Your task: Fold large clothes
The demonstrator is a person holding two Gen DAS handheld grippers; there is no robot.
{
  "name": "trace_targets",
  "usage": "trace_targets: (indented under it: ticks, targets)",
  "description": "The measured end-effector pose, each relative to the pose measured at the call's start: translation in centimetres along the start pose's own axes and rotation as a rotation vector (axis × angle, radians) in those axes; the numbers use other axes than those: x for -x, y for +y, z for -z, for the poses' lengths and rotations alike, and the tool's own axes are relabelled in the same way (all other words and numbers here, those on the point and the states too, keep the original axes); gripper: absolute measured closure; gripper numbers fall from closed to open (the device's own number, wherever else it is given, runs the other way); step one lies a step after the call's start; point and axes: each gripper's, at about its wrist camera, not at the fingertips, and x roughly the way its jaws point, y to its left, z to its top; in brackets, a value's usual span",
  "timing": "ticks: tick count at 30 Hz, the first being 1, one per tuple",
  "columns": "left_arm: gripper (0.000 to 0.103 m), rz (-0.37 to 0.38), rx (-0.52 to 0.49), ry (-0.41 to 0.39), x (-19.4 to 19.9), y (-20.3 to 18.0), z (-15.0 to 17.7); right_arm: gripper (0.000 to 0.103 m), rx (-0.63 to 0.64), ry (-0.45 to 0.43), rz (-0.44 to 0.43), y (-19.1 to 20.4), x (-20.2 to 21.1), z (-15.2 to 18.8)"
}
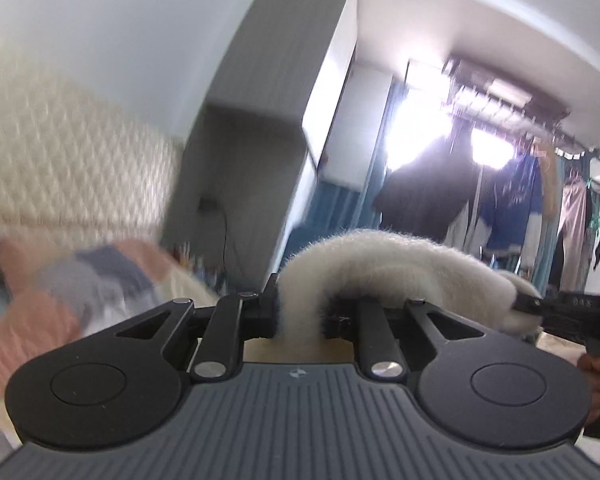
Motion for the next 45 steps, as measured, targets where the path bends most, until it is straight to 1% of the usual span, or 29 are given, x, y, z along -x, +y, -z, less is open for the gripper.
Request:
trace_targets:
  ticks: [3, 5, 8, 10, 11, 13, 14, 17, 19, 21, 24, 27, 28, 29, 30, 31, 32, 33, 35, 38, 42, 45]
  targets:
    - [0.083, 0.003, 0.086, 0.104, -2.7, 2.4, 1.6, 0.080, -0.114, 0.204, 0.046, -2.2, -4.8, 0.7]
    - [0.083, -0.024, 0.139, 0.170, -5.2, 4.3, 2.5, 0.080, -0.187, 0.337, 0.066, -4.0, -8.4, 1.7]
    - [0.082, -0.071, 0.210, 0.276, -9.2, 7.5, 4.6, 0.080, -0.309, 0.475, 0.095, -7.1, -13.2, 3.8]
    - [0.078, -0.100, 0.271, 0.310, -11.3, 9.7, 6.3, 0.079, -0.349, 0.528, 0.111, -8.0, -14.7, 6.1]
    - [0.077, -0.103, 0.300, 0.325, -12.8, 10.9, 7.8, 0.079, -0.361, 0.551, 0.122, -8.6, -15.6, 7.0]
    - [0.077, -0.118, 0.349, 0.359, -14.9, 13.4, 10.4, 0.079, -0.359, 0.580, 0.144, -9.5, -17.1, 8.6]
    - [0.076, -0.132, 0.368, 0.382, -15.8, 14.2, 11.3, 0.077, -0.360, 0.587, 0.156, -9.4, -17.2, 9.4]
    - [0.073, -0.162, 0.385, 0.426, -18.9, 16.6, 13.5, 0.076, -0.382, 0.583, 0.171, -10.1, -17.9, 11.2]
    - [0.070, -0.169, 0.395, 0.442, -20.3, 17.6, 14.5, 0.075, -0.386, 0.559, 0.167, -10.2, -18.0, 11.4]
    - [0.067, -0.171, 0.403, 0.454, -21.0, 18.1, 15.2, 0.074, -0.398, 0.538, 0.171, -10.6, -18.3, 11.7]
    - [0.063, -0.183, 0.383, 0.463, -21.7, 18.5, 16.0, 0.072, -0.410, 0.508, 0.173, -11.0, -19.0, 12.4]
    - [0.061, -0.191, 0.373, 0.460, -21.6, 18.3, 15.8, 0.070, -0.398, 0.490, 0.171, -10.8, -18.8, 12.3]
    - [0.058, -0.195, 0.366, 0.456, -21.1, 17.9, 15.5, 0.067, -0.404, 0.483, 0.168, -10.8, -18.6, 12.3]
    - [0.053, -0.198, 0.358, 0.452, -20.8, 17.6, 15.3, 0.063, -0.415, 0.475, 0.160, -10.7, -18.3, 12.1]
    - [0.050, -0.198, 0.355, 0.444, -20.4, 17.3, 15.0, 0.056, -0.424, 0.469, 0.149, -10.6, -18.1, 12.0]
    - [0.044, -0.197, 0.355, 0.438, -20.2, 17.1, 14.7, 0.053, -0.433, 0.465, 0.137, -10.5, -17.9, 11.9]
    - [0.041, -0.197, 0.355, 0.436, -19.9, 16.8, 14.4, 0.046, -0.439, 0.458, 0.123, -10.2, -17.5, 11.6]
    - [0.040, -0.200, 0.352, 0.432, -19.5, 16.5, 14.1, 0.041, -0.439, 0.451, 0.116, -9.9, -17.1, 11.3]
    - [0.035, -0.217, 0.340, 0.420, -18.3, 15.7, 13.3, 0.036, -0.418, 0.437, 0.110, -8.8, -16.3, 10.7]
    - [0.028, -0.209, 0.337, 0.388, -16.3, 14.9, 12.1, 0.036, -0.374, 0.409, 0.118, -7.2, -14.9, 9.7]
    - [0.027, -0.191, 0.346, 0.343, -13.2, 14.0, 10.8, 0.036, -0.330, 0.376, 0.142, -5.0, -12.9, 9.0]
    - [0.027, -0.160, 0.368, 0.309, -11.4, 13.3, 10.3, 0.036, -0.287, 0.329, 0.137, -3.3, -11.8, 8.4]
